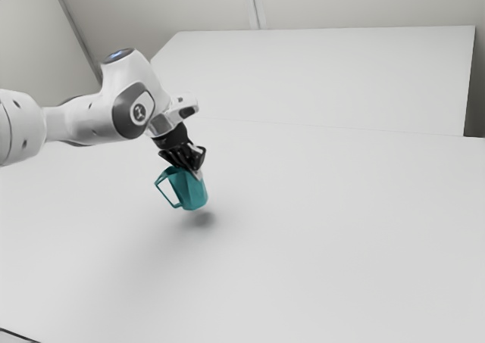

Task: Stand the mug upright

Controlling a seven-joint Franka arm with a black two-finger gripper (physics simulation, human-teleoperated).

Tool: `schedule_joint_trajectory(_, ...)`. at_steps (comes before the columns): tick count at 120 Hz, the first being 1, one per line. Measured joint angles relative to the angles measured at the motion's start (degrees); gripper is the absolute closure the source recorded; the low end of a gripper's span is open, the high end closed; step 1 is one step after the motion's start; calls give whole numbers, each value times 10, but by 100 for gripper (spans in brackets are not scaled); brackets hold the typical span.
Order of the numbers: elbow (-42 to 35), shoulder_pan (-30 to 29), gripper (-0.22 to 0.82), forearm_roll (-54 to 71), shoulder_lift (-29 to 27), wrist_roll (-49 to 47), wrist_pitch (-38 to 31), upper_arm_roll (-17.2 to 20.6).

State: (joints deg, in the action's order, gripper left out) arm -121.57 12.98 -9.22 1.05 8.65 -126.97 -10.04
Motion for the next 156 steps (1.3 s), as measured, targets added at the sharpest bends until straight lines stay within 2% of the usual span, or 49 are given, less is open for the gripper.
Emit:
schedule_joint_trajectory(37,4,18,79,141,7,-108,3,10)
schedule_joint_trajectory(53,33,3,79,177,32,-148,2,9)
schedule_joint_trajectory(66,47,-12,79,189,43,-176,2,9)
schedule_joint_trajectory(101,45,-5,78,196,67,-242,-32,9)
schedule_joint_trajectory(156,48,-5,78,212,110,-298,-69,9)
